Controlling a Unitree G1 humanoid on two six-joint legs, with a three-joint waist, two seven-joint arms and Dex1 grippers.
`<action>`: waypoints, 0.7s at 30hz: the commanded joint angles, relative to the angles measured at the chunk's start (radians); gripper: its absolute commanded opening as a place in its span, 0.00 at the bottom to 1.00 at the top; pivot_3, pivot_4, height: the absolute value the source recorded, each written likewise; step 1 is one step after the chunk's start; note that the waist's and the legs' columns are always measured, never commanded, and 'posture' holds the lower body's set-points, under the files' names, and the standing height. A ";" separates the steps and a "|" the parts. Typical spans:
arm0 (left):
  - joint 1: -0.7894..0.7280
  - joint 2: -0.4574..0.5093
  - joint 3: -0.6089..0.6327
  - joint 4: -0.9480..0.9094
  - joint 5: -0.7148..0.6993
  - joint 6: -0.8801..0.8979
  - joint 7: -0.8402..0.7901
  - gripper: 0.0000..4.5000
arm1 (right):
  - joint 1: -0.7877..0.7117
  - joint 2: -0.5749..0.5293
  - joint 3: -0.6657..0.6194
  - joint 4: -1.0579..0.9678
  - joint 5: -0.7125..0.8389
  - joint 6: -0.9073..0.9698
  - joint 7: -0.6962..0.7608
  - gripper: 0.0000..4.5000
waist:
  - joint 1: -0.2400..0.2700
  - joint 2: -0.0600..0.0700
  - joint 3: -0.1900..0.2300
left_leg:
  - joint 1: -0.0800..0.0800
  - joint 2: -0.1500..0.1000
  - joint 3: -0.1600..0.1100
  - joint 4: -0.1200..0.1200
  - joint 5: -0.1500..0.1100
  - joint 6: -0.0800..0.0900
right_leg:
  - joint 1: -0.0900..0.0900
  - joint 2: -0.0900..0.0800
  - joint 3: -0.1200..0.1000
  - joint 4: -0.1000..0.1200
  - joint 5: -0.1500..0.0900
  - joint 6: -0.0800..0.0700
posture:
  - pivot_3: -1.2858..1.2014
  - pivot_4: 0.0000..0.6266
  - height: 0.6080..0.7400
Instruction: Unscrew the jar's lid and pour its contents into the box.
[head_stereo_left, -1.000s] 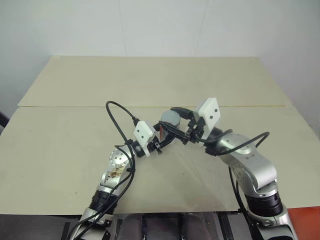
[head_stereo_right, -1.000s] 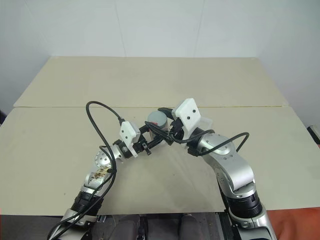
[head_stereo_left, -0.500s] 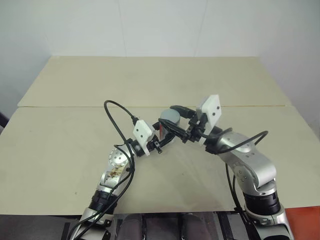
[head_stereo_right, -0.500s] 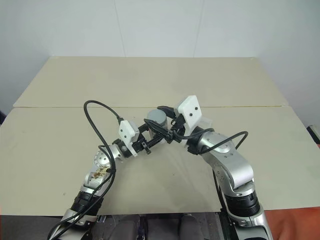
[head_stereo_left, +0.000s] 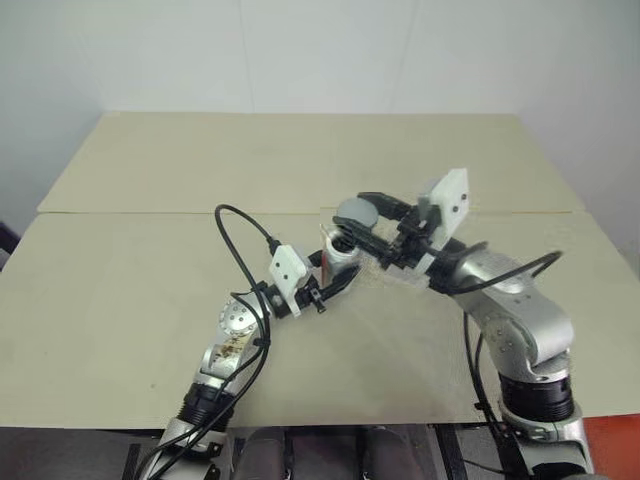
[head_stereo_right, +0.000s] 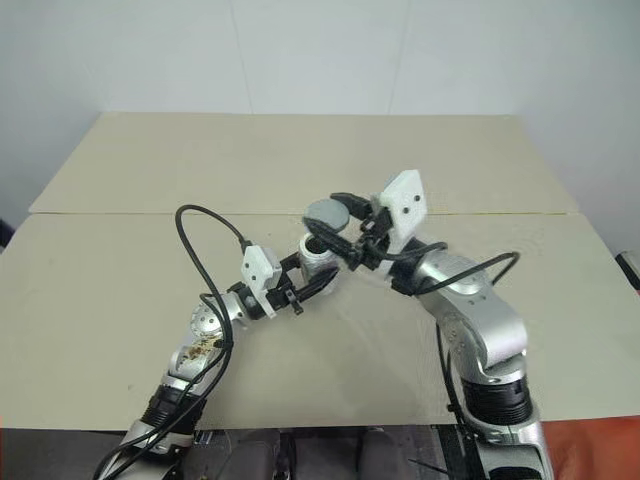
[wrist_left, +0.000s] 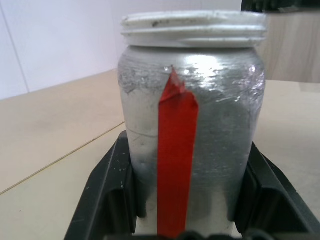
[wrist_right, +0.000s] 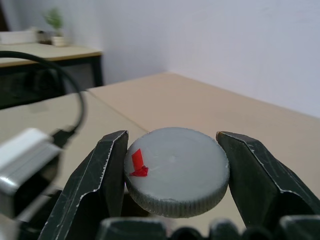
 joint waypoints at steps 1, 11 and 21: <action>0.001 -0.002 0.010 -0.057 -0.020 -0.001 0.006 0.44 | 0.080 -0.087 -0.120 -0.030 -0.039 -0.025 -0.011 0.62 | 0.003 0.000 0.000 | 0.000 0.000 0.000 0.000 0.000 0.000 | 0.001 0.000 0.000 -0.003 0.000 0.000 | 0.52 0.24 1.00; -0.040 0.009 0.024 -0.022 -0.008 0.001 0.016 0.44 | 0.427 -0.223 -0.256 -0.026 -0.119 0.081 -0.063 0.62 | -0.007 0.001 0.000 | 0.001 0.000 0.000 0.000 -0.002 0.004 | 0.001 0.000 0.001 -0.006 0.000 0.000 | 0.52 0.24 1.00; -0.071 0.004 0.020 0.015 -0.004 -0.013 0.003 0.44 | 0.533 -0.230 -0.165 -0.011 -0.176 0.149 -0.076 0.78 | -0.005 0.002 -0.001 | 0.005 0.000 0.000 0.000 -0.003 0.005 | 0.005 0.000 0.002 -0.007 0.000 0.000 | 0.52 0.24 1.00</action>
